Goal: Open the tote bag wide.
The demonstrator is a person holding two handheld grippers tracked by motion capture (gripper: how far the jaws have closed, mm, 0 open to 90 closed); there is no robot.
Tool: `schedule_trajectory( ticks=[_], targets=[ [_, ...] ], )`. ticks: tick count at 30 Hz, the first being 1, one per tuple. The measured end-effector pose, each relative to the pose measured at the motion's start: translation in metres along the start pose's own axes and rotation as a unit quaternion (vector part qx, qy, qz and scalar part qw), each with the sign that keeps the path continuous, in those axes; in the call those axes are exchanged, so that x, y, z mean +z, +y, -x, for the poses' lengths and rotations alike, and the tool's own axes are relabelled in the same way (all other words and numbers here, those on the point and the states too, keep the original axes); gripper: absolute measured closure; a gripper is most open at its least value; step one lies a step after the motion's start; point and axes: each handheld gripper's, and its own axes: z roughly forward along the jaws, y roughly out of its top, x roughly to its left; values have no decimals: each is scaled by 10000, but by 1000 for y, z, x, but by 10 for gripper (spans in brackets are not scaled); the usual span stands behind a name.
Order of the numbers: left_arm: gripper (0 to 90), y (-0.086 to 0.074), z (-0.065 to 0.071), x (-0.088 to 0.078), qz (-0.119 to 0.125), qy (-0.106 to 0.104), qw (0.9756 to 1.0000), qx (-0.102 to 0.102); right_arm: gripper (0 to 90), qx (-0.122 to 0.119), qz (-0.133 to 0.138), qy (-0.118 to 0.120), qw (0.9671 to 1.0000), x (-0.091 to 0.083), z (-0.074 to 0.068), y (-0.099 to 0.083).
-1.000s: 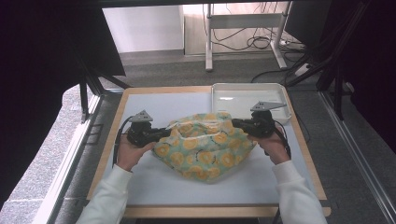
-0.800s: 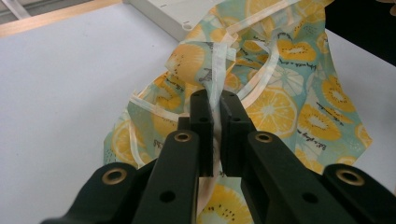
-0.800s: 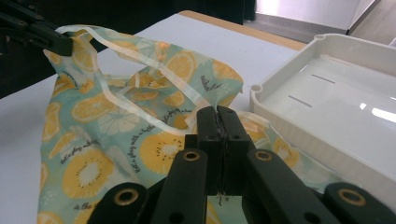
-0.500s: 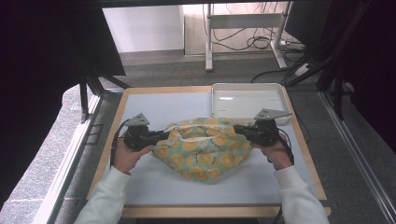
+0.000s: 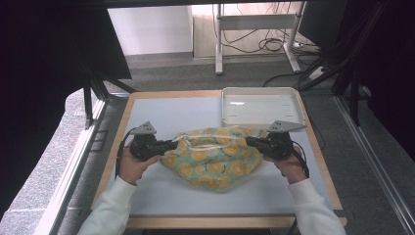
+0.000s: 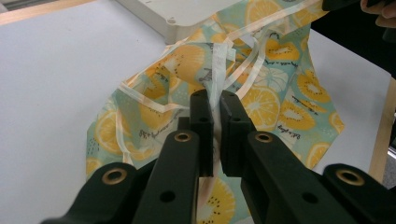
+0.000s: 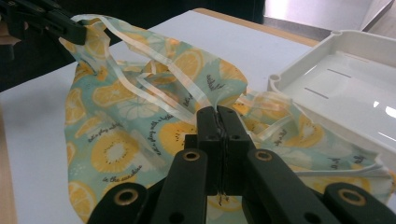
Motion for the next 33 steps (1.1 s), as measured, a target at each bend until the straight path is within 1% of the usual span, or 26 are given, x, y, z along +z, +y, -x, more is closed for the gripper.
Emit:
schedule_trajectory(
  ticks=[3, 6, 8, 11, 12, 13, 14, 15, 18, 23, 26, 27, 29, 32, 33],
  targets=[
    [864, -1, 1, 1, -12, 7, 10000, 13, 884, -5, -19, 32, 10000, 0, -3, -2],
    [865, -4, 2, 3, -44, -42, 10000, 20, 883, -13, -60, 36, 10000, 1, -5, -5],
    [865, -6, 3, 4, -99, -48, 9999, 26, 883, -31, -117, 22, 9999, 3, -7, -9],
    [865, -9, 4, 4, -108, -68, 9999, 20, 884, -30, -178, 31, 9998, 4, -9, -13],
    [865, -9, 4, 3, -120, -71, 9999, 52, 884, -36, -174, 33, 9998, 3, -9, -14],
    [865, -12, 6, 2, -68, -56, 10000, 24, 884, -11, -157, 41, 9999, 2, -10, -17],
    [866, -12, 6, 2, -68, -56, 10000, 24, 884, -11, -162, 49, 9999, 1, -11, -18],
    [866, -13, 6, 1, -49, -67, 10000, 53, 884, -12, -166, 53, 9998, 0, -11, -20],
    [866, -15, 6, -1, -51, -102, 9999, 57, 884, 15, -195, 72, 9998, -1, -14, -24],
    [866, -24, 5, -4, -25, -108, 9999, 6, 884, 0, -261, 133, 9996, -1, -17, -32],
    [867, -29, 4, -4, -11, -128, 9999, -16, 884, 51, -310, 194, 9993, 0, -17, -37],
    [867, -31, 4, -4, -25, -138, 9999, -42, 884, 58, -327, 196, 9993, 0, -17, -39],
    [868, -34, 3, -3, -79, -148, 9999, -31, 884, 76, -380, 203, 9990, 0, -16, -42],
    [870, -39, 1, -1, -131, -126, 9998, -50, 884, 196, -373, 289, 9987, 1, -15, -48],
    [870, -41, 1, -1, -164, -127, 9998, -64, 884, 196, -373, 289, 9987, 1, -15, -48]
  ],
)
